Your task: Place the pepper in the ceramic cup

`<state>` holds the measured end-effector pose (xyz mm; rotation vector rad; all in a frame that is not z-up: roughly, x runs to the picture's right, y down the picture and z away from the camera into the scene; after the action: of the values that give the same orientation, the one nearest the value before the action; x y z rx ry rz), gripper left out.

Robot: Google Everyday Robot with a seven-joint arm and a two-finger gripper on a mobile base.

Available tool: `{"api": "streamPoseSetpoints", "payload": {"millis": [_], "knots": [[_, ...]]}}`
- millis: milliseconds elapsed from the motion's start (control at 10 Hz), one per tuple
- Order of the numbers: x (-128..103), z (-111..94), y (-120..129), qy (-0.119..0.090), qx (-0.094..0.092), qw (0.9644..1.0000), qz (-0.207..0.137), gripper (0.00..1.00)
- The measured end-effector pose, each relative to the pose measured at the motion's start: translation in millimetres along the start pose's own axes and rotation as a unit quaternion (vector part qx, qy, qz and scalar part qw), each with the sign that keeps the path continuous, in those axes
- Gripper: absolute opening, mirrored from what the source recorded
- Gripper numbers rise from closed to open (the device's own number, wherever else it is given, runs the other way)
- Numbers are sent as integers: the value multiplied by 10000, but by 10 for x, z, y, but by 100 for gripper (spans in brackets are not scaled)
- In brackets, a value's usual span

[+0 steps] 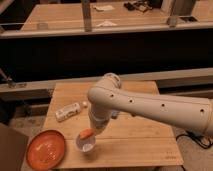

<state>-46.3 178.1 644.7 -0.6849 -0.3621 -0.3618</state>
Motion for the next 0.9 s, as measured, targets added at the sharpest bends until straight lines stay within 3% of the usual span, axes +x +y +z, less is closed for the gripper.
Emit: {"api": "streamPoseSetpoints", "payload": {"millis": [900], "knots": [[-15, 1, -6, 16, 40, 9999, -113, 1]]}}
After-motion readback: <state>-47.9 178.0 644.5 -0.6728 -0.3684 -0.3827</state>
